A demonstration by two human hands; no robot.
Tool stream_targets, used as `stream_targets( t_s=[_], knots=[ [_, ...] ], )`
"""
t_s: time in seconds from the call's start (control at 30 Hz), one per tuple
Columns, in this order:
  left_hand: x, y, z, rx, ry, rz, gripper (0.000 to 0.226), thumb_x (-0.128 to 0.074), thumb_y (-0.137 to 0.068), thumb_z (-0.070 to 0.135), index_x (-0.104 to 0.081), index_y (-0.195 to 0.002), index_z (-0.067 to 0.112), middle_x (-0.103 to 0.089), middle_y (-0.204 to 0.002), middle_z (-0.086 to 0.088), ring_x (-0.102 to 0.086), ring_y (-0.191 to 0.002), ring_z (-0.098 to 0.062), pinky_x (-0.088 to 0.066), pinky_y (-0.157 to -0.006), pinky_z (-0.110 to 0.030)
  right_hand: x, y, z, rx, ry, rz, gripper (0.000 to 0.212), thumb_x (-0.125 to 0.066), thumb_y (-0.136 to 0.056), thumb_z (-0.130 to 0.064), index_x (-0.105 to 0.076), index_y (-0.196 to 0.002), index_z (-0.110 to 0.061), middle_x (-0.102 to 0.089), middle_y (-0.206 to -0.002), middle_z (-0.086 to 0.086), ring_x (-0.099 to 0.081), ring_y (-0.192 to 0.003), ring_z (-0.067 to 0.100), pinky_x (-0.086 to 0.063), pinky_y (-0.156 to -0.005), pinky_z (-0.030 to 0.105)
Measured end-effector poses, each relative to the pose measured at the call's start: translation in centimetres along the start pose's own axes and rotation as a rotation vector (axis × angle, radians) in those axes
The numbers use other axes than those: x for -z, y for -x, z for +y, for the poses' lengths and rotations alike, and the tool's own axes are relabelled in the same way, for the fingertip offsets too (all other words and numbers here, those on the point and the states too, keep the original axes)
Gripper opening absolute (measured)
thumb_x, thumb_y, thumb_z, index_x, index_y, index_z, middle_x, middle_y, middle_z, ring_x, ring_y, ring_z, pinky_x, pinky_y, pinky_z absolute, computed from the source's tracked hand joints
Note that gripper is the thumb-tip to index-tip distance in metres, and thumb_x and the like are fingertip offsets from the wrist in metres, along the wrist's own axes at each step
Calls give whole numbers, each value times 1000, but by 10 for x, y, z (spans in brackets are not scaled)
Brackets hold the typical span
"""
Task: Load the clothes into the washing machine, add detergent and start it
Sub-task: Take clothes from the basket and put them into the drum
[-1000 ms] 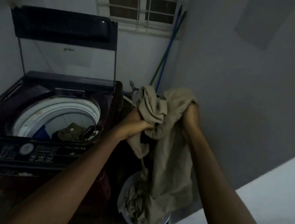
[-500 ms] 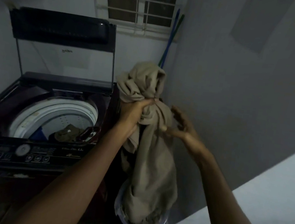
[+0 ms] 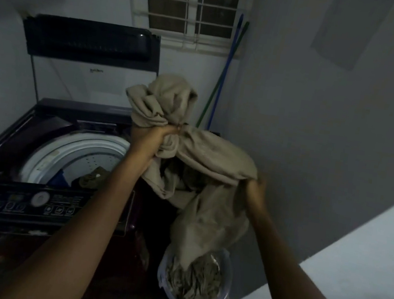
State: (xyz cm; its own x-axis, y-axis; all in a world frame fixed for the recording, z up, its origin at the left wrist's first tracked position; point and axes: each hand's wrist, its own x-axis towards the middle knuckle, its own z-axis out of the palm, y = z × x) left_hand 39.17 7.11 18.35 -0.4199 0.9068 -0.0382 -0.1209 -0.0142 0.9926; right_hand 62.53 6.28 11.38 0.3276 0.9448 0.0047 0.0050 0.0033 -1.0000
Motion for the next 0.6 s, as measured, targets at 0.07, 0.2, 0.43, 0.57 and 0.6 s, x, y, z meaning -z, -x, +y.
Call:
stream_targets(
  t_s=[0.07,0.2,0.43,0.57,0.6],
  knots=[
    [2,5,-11,27,-98,-1,42,-81,-65,15,-71,-105,20,-72,-106,-1,-68,-95,-19,-54,-83,-31,-5,-8,-30,33,-70,60,21,-41,-98,-3,-60,-103,-7,-61,-86,-2,-55,-76,9,-47,-64,12],
    [-19,22,-28,84,-111,-105,45,-80,-65,22,-71,-109,21,-72,-109,0,-67,-99,-19,-56,-87,-33,-38,-4,-71,127,-89,-30,16,-41,-93,3,-56,-102,2,-53,-84,8,-47,-67,10,-41,-54,7],
    [-18,37,-38,47,-3,-582,41,-87,-68,7,-72,-105,14,-70,-113,-14,-66,-105,-29,-52,-89,-37,-61,1,-78,-72,-81,-193,17,-47,-94,-16,-51,-110,-12,-60,-100,7,-58,-90,21,-52,-85,38],
    [-28,39,-38,75,-128,-297,68,-97,-52,27,-69,-114,19,-72,-111,8,-68,-104,-11,-58,-81,-25,-56,7,-69,-309,-199,-403,40,-39,-96,-25,-57,-126,-6,-65,-118,11,-64,-102,24,-55,-83,37],
    [-28,37,-37,78,-157,-209,76,-98,-47,33,-68,-116,20,-71,-111,10,-67,-101,-7,-58,-82,-24,-53,9,-68,-344,-264,-456,39,-39,-94,-23,-61,-122,-7,-68,-115,12,-66,-101,26,-55,-84,36]
  ],
)
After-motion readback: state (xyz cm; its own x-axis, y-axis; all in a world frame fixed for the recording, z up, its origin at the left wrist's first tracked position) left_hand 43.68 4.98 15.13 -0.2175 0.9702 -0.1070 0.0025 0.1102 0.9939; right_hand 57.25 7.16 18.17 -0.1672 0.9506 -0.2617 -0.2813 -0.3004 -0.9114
